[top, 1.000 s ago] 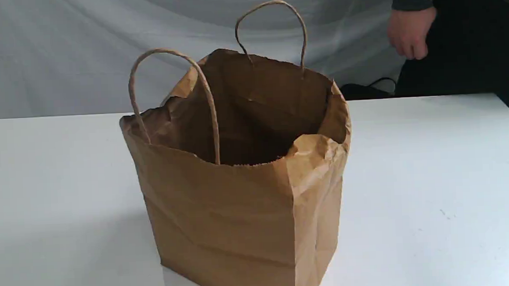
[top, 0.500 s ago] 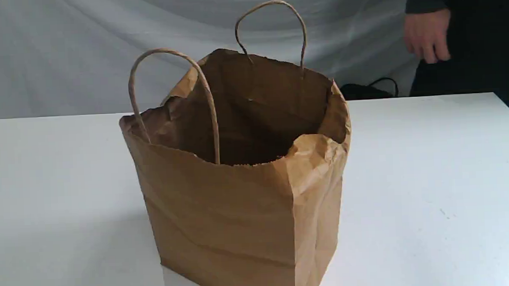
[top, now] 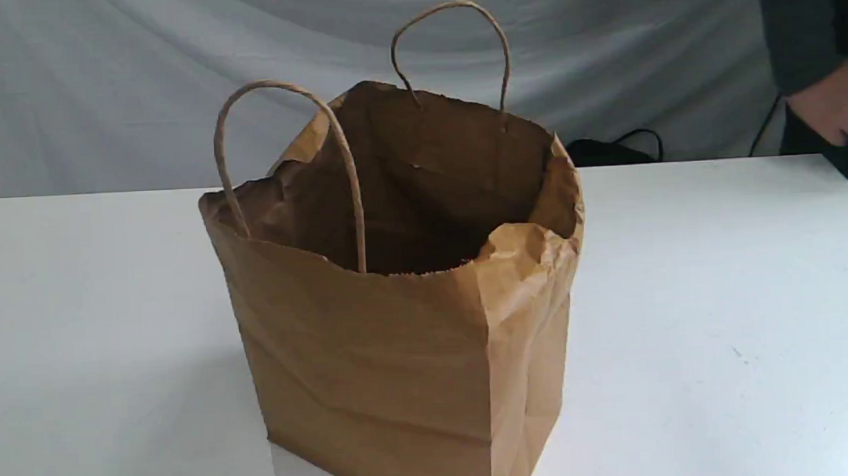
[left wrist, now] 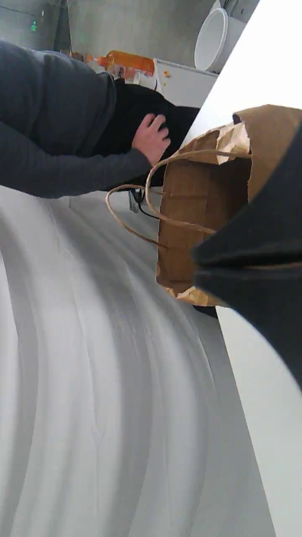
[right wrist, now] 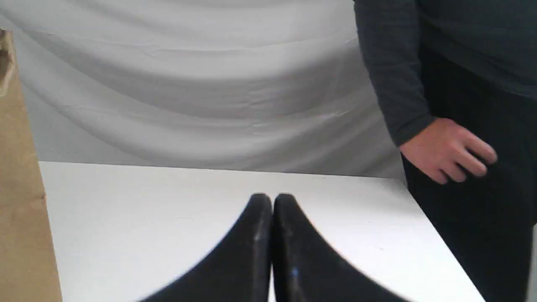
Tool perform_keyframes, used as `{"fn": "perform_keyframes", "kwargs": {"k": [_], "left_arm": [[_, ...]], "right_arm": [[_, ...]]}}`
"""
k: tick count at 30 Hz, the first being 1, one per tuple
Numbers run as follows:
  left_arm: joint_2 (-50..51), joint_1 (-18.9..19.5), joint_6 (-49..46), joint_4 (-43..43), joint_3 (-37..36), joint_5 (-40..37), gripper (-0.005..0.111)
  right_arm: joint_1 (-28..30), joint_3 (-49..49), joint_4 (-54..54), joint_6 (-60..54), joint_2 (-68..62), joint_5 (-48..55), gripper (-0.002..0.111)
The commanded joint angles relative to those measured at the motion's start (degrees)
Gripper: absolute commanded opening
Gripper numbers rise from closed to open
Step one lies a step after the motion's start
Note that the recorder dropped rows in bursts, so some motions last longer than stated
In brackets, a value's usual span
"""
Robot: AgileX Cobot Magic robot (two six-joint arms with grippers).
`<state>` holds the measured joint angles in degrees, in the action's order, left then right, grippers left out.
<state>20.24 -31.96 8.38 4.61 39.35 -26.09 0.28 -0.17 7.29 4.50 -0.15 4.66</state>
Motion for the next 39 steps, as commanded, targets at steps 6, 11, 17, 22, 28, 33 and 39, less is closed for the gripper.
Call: {"fn": "perform_keyframes", "kwargs": {"k": [6, 11, 17, 22, 28, 33, 39], "left_arm": [[-0.27, 12.17, 0.38, 1.94, -8.57, 14.69, 0.0], [-1.38, 21.84, 0.62, 1.62, -18.07, 24.85, 0.0], [-8.72, 29.15, 0.02, 2.45, -24.89, 24.5, 0.0], [-14.01, 34.21, 0.19, 2.45, -28.68, 20.71, 0.0], [-19.97, 36.03, 0.3, 2.45, -33.56, 18.15, 0.0], [-20.24, 36.03, 0.76, -1.2, -38.23, 18.85, 0.0], [-20.24, 36.03, 0.76, -5.68, -39.35, 17.58, 0.0]], "right_arm": [[0.29, 0.18, -0.38, 0.27, 0.15, 0.11, 0.0], [0.29, 0.18, -0.38, 0.27, 0.15, 0.11, 0.0], [0.29, 0.18, -0.38, 0.27, 0.15, 0.11, 0.0], [0.29, 0.18, -0.38, 0.27, 0.15, 0.11, 0.0], [0.29, 0.18, -0.38, 0.27, 0.15, 0.11, 0.0], [0.29, 0.18, -0.38, 0.27, 0.15, 0.11, 0.0], [0.29, 0.18, -0.38, 0.27, 0.15, 0.11, 0.0]]}}
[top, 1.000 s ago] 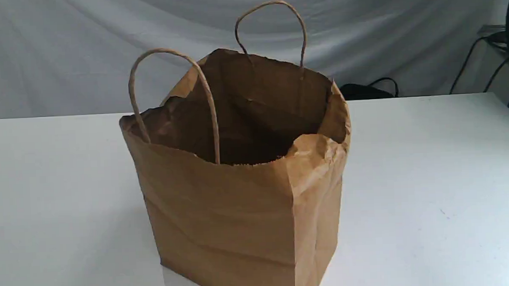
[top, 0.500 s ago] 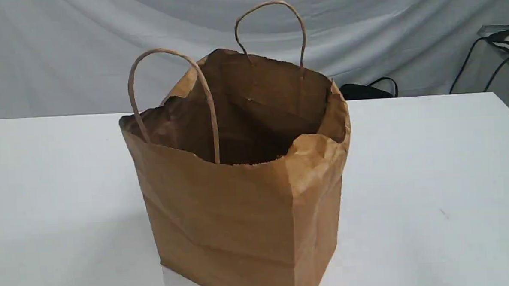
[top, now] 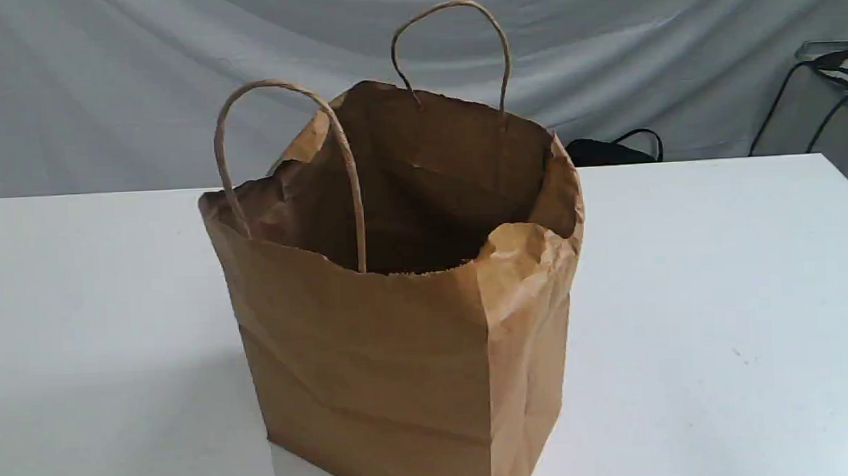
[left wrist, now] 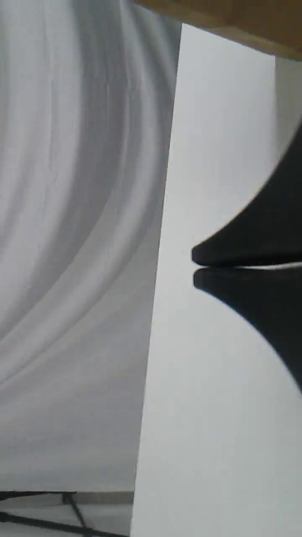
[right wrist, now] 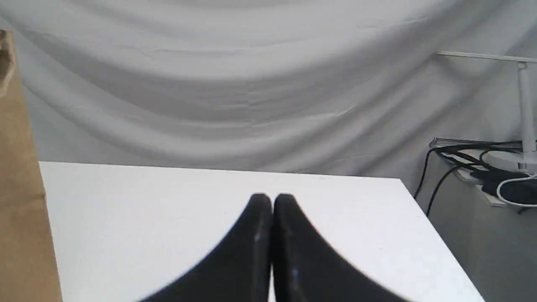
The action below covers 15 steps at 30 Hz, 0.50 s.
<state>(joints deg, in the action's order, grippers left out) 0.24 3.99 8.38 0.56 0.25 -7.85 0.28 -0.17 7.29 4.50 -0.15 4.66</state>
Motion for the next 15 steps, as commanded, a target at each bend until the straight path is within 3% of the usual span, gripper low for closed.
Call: {"fn": "perform_keyframes", "kwargs": {"k": [1, 15], "left_arm": [[-0.24, 0.08, 0.76, -1.63, -0.25, -0.55, 0.0], [-0.24, 0.08, 0.62, -1.31, -0.25, -0.54, 0.0]], "right_arm": [[0.29, 0.18, -0.38, 0.27, 0.15, 0.11, 0.0], [0.29, 0.18, -0.38, 0.27, 0.15, 0.11, 0.0]]}}
